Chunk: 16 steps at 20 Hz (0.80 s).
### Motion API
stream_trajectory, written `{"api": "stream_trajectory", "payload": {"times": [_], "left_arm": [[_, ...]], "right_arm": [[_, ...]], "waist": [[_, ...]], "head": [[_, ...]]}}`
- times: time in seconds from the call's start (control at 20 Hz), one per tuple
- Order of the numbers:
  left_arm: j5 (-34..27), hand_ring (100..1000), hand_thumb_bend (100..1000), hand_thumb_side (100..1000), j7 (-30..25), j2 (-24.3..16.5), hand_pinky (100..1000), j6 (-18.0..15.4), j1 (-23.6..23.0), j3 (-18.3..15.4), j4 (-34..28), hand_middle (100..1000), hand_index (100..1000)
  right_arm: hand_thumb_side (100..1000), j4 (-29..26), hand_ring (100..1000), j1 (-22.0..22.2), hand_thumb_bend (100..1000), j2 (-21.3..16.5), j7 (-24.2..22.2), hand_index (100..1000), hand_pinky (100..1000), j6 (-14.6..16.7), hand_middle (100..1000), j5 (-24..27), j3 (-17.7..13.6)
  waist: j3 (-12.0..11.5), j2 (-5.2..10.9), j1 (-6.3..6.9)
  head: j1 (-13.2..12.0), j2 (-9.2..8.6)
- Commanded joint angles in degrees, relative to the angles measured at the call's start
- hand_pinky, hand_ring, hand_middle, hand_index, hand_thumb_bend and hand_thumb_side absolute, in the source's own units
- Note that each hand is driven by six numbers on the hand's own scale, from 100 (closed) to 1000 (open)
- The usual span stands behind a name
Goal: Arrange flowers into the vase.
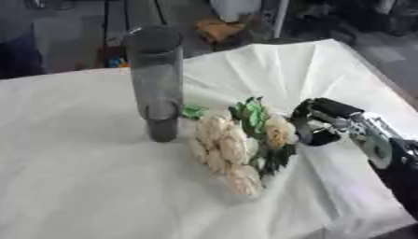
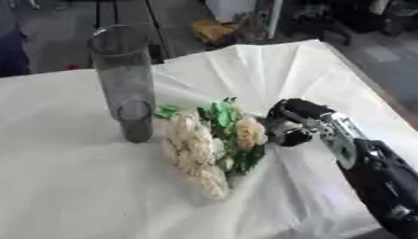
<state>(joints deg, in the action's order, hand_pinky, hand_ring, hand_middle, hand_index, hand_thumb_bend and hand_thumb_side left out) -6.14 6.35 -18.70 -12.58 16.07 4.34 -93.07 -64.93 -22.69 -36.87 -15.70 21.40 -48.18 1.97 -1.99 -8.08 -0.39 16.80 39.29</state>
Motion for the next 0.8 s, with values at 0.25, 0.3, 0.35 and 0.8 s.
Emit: {"api": "stream_trajectory", "payload": {"times": [0.25, 0.3, 0.35, 0.8], "left_arm": [[-0.07, 1000, 800, 1000, -0.11, -1.25, 791, -0.12, 0.39, -0.24, -0.9, 901, 876], [-0.07, 1000, 800, 1000, -0.11, -1.25, 791, -0.12, 0.39, -0.24, -0.9, 901, 876], [-0.07, 1000, 800, 1000, -0.11, -1.25, 791, -0.12, 0.39, -0.24, -0.9, 901, 876], [-0.05, 1000, 800, 1000, -0.09, -1.24, 791, -0.12, 0.38, -0.27, -0.9, 901, 876]], "right_arm": [[308, 2.79, 589, 0.67, 323, -1.5, 0.48, 679, 762, 0.03, 521, -4.66, 0.08], [309, 2.88, 590, 0.67, 319, -1.48, 0.64, 679, 762, 0.11, 521, -5.06, 0.07], [309, 2.96, 590, 0.68, 313, -1.47, 0.81, 679, 762, 0.18, 522, -5.45, 0.07], [322, 3.16, 479, 0.58, 301, -1.39, 3.8, 614, 647, 0.15, 432, -8.87, -0.15]], "waist": [[0.07, 0.37, 0.23], [0.08, 0.37, 0.23], [0.09, 0.36, 0.23], [0.1, 0.41, 0.32]], "head": [[0.32, 0.6], [0.34, 0.6], [0.36, 0.62], [0.51, 0.69]]}}
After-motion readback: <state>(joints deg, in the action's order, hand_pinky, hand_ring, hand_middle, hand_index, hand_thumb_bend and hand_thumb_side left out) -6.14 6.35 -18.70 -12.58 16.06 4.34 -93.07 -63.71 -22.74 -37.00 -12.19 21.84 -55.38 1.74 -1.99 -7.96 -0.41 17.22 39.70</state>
